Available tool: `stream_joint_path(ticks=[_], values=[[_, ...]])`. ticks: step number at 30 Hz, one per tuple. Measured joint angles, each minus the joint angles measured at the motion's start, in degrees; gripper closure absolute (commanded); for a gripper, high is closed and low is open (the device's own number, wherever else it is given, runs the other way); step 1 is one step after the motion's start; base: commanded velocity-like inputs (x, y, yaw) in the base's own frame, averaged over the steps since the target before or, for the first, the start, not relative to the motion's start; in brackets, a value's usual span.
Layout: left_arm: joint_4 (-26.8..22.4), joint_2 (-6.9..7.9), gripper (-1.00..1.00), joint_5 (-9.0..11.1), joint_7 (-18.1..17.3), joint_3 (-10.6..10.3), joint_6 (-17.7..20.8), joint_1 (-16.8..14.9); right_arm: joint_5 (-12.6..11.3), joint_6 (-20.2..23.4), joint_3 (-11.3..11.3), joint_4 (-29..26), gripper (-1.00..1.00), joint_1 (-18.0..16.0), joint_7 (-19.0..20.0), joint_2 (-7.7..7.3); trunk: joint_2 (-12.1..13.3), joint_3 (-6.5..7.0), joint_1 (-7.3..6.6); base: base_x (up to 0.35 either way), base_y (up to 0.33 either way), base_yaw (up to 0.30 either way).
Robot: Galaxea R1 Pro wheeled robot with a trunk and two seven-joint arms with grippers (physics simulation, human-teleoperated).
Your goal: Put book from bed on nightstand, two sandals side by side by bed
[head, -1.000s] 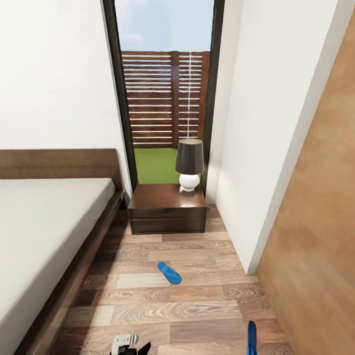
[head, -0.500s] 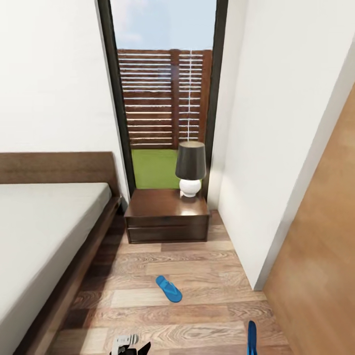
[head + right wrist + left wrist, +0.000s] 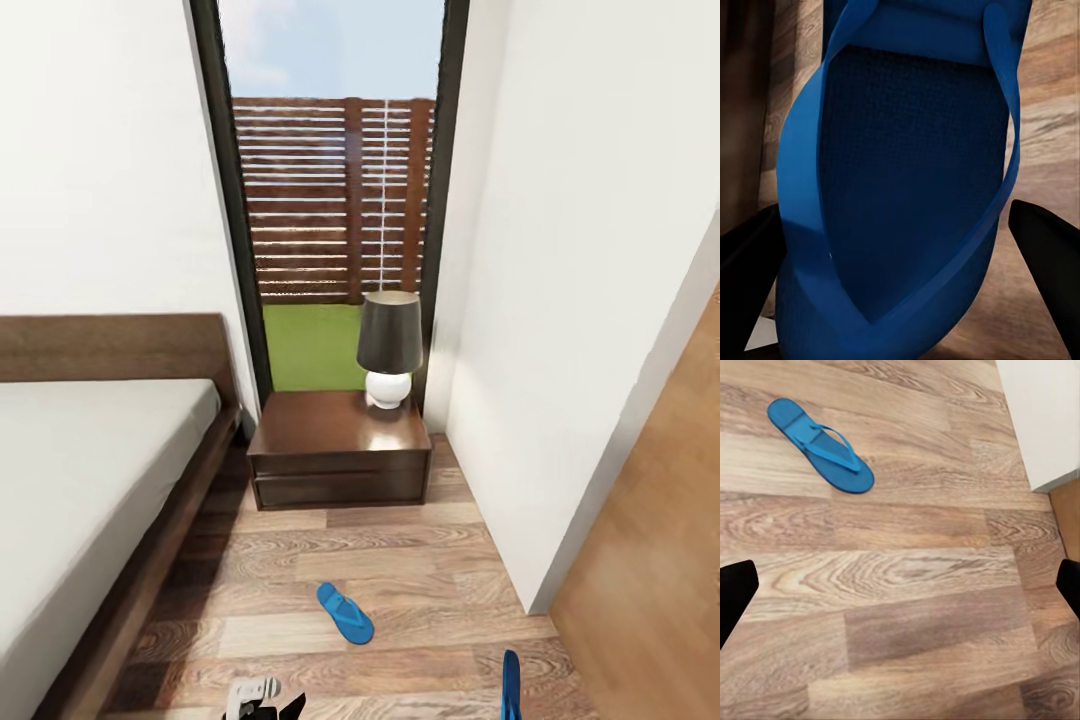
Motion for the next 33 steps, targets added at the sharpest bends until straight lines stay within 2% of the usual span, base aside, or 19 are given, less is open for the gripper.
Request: stream_joint_path(ticks=[16, 27, 33], values=[[0.00, 0.00, -1.00, 0.00, 0.00, 0.01, 0.00, 0.00, -0.01, 0.01, -0.01, 0.00, 1.00, 0.00, 0.00, 0.00, 0.00, 0.00, -0.01, 0.020, 0.023, -0.213], [-0.01, 0.00, -1.00, 0.07, 0.00, 0.01, 0.00, 0.01, 0.01, 0.02, -0.01, 0.01, 1.00, -0.01, 0.00, 0.00, 0.00, 0.00, 0.00, 0.074, 0.065, -0.023], [-0.02, 0.00, -1.00, 0.09, 0.01, 0.01, 0.00, 0.01, 0.01, 0.02, 0.01, 0.01, 1.00, -0.01, 0.00, 0.00, 0.00, 0.00, -0.03, 0.265, 0.046, 0.000]])
